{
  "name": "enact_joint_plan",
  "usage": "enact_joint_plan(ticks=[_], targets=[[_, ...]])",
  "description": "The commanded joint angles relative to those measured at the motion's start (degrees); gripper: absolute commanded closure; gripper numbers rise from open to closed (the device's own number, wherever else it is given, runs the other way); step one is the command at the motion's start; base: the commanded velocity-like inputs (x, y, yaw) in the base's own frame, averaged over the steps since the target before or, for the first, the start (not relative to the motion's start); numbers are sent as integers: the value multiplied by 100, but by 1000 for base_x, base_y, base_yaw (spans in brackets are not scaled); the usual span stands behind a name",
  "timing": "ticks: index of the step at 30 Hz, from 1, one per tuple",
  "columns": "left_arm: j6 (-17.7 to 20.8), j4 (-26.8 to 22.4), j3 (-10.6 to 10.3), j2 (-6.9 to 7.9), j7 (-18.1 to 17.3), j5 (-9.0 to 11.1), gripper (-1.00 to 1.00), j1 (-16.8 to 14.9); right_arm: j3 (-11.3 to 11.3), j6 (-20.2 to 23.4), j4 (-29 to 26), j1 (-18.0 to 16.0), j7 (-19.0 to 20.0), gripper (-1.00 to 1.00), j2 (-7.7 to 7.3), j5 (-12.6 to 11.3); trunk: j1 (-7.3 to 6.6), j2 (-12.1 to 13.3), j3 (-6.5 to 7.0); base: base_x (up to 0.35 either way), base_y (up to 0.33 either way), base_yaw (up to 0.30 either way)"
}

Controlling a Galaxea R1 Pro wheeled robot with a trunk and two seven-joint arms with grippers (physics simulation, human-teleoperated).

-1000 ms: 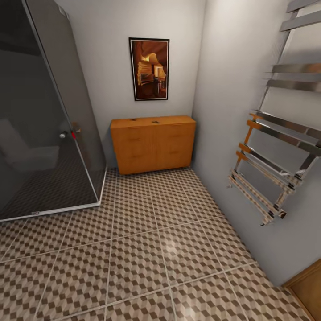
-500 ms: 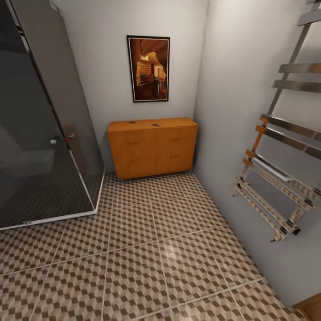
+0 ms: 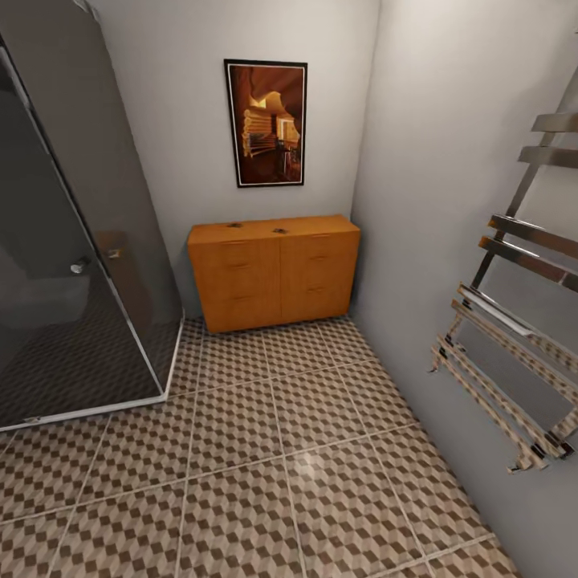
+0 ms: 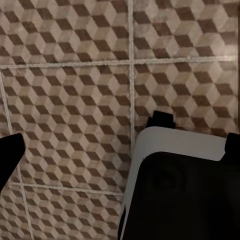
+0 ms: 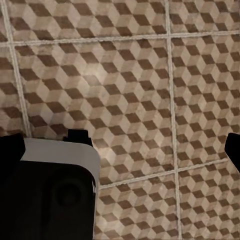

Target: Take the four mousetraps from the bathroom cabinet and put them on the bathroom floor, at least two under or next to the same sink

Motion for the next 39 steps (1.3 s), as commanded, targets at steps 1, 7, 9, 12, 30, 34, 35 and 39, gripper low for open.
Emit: enact_joint_plan(ticks=[1, 7, 9, 12, 30, 34, 35, 39], targets=[[1, 0, 0, 0, 0, 0, -100, 0, 0, 0, 0, 0, 49, -100, -2, 0, 0, 0, 0, 324, 0, 0], [0, -1, 0, 0, -1, 0, -100, 0, -1, -6, -6, 0, 341, -100, 13, -11, 0, 0, 0, 324, 0, 0], [1, 0, -2, 0, -2, 0, -100, 0, -1, -7, -7, 0, 361, -100, 18, -13, 0, 0, 0, 324, 0, 0], [2, 0, -1, 0, -2, 0, -100, 0, -1, -8, -7, 0, 384, -100, 24, -12, 0, 0, 0, 324, -13, 0], [2, 0, 0, 9, -2, 0, -100, 0, -1, -12, -7, 0, 396, -100, 19, -20, 0, 0, 0, 324, -107, 0], [0, 0, 0, 9, 0, 0, -100, 0, -1, -16, -14, 0, 396, -100, 14, -18, 0, 0, 0, 324, -139, 0], [0, 0, 0, 9, 0, 0, -100, 0, -1, -17, -15, 0, 396, -100, 14, -24, 0, 0, 0, 324, -140, 0], [1, 0, 0, 9, 0, 0, -100, 0, -1, -17, -16, 0, 396, -100, 17, -28, 0, 0, 0, 324, -140, 0]])
